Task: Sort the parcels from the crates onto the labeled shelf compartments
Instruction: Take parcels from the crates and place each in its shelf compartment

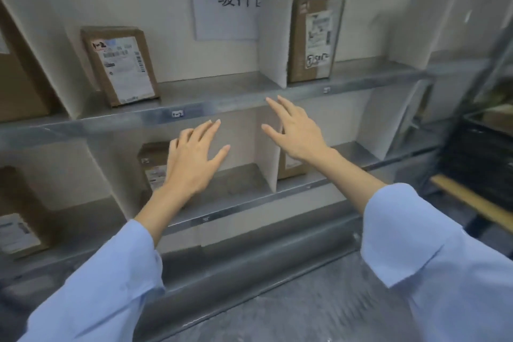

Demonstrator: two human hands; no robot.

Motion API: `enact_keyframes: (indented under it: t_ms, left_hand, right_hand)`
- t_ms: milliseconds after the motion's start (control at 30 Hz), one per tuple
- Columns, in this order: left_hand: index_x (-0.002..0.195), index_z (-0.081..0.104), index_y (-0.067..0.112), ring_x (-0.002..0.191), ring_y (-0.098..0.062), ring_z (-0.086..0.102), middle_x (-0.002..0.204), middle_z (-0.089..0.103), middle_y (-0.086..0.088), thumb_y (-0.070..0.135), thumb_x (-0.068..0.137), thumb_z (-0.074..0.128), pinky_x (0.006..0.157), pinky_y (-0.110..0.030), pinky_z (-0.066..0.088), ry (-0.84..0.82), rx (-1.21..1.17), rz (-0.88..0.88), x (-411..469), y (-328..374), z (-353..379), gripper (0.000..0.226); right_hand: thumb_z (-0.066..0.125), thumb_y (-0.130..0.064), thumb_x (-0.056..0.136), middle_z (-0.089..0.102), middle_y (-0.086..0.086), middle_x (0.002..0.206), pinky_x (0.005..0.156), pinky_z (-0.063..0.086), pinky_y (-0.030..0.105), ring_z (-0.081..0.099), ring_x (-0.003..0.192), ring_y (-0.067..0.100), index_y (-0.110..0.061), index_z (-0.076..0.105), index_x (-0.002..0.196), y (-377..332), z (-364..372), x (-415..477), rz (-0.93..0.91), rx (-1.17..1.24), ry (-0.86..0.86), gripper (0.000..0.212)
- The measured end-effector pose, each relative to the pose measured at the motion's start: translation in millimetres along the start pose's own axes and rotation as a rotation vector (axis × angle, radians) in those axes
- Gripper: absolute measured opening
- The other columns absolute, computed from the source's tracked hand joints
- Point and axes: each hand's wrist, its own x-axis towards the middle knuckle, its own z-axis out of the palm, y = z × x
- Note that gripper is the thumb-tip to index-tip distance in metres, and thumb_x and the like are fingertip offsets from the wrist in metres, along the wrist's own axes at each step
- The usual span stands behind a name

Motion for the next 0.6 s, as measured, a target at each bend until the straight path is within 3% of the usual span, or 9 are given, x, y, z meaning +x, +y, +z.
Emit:
enact_keyframes:
  t_ms: [100, 333, 600]
  left_hand:
    - [0.154, 0.024, 0.032, 0.136, -0.024, 0.031, 0.158, 0.031, 0.005, 0.064, 0.089, 0.021, 0.107, -0.042, 0.027, -0.046, -0.035, 0.111, 20.1, 57.8, 24.2, 0.073]
    - [0.155, 0.019, 0.033, 0.138, -0.026, 0.028, 0.16, 0.025, 0.006, 0.06, 0.097, 0.032, 0.109, -0.043, 0.025, -0.122, -0.129, 0.365, 63.4, 222.1, 80.9, 0.065]
    - [0.155, 0.018, 0.034, 0.141, -0.026, 0.024, 0.161, 0.023, 0.007, 0.064, 0.095, 0.03, 0.111, -0.044, 0.023, -0.172, -0.28, 0.528, 96.8, 439.2, 149.6, 0.069]
  right_hand:
    - [0.037, -0.058, 0.1, 0.012, -0.002, 0.165, 0.114, 0.03, 0.048, 0.018, 0.148, 0.028, -0.034, 0.015, 0.157, 55.8, -29.3, -34.4, 0.137, -0.074, -0.061, 0.066]
    - [0.037, -0.059, 0.099, 0.028, 0.004, 0.16, 0.111, 0.034, 0.05, 0.029, 0.143, 0.032, -0.03, 0.018, 0.157, 192.5, -99.6, -114.6, 0.449, -0.135, -0.053, 0.067]
    - [0.041, -0.056, 0.099, 0.019, 0.004, 0.163, 0.117, 0.027, 0.051, 0.02, 0.148, 0.03, -0.029, 0.019, 0.157, 363.0, -185.0, -201.0, 0.674, -0.177, -0.047, 0.067]
